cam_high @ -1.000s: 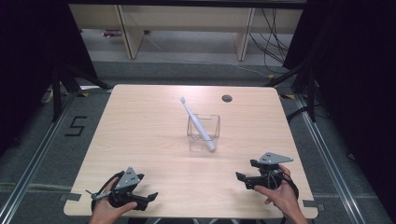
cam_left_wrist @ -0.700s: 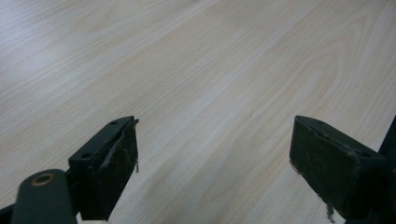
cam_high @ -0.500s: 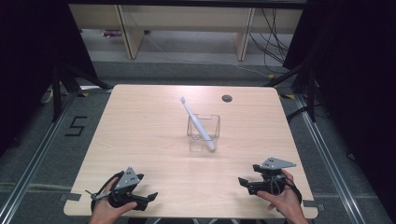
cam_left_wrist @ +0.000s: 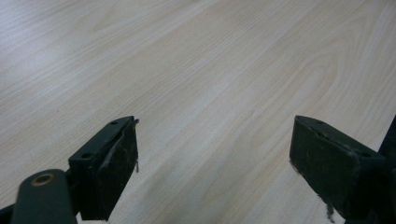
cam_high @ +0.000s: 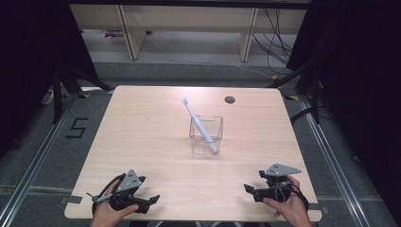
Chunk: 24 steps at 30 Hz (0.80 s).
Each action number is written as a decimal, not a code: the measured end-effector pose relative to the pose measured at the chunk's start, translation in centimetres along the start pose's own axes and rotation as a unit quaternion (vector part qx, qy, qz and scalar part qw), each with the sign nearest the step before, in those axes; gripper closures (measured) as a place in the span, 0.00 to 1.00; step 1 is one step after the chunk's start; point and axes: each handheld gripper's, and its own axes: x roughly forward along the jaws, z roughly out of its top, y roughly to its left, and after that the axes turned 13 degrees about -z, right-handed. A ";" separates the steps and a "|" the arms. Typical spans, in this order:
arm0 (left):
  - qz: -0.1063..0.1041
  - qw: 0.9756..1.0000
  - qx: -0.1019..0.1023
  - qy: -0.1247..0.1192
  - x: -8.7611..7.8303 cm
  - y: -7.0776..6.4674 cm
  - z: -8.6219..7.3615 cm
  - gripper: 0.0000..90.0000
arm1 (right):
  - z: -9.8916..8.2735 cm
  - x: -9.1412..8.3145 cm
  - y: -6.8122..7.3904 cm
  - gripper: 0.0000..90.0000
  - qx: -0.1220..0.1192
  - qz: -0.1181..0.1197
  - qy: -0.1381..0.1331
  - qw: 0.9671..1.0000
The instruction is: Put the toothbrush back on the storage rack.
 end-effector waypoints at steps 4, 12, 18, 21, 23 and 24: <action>-0.002 1.000 -0.002 -0.002 0.2 0.0 0.0 0.16 | -0.1 -0.1 -0.2 0.21 -0.016 -0.003 -0.002 1.000; -0.001 1.000 0.000 0.001 0.1 0.0 0.0 0.16 | -0.6 -0.4 -0.3 0.20 -0.020 -0.012 0.005 1.000; -0.002 1.000 0.000 0.002 0.1 0.0 0.0 0.16 | -0.9 -0.3 0.0 0.18 -0.046 -0.009 -0.003 0.999; -0.007 1.000 -0.007 -0.009 0.2 -0.1 0.0 0.16 | -1.0 -0.7 0.5 0.18 -0.012 -0.008 0.021 1.000; -0.007 1.000 -0.007 -0.008 0.2 -0.1 0.0 0.16 | -1.0 -0.5 0.1 0.18 -0.047 -0.009 0.004 0.999; -0.007 1.000 -0.007 -0.008 0.2 -0.1 0.0 0.16 | -1.1 -0.5 0.1 0.18 -0.045 -0.009 0.005 0.999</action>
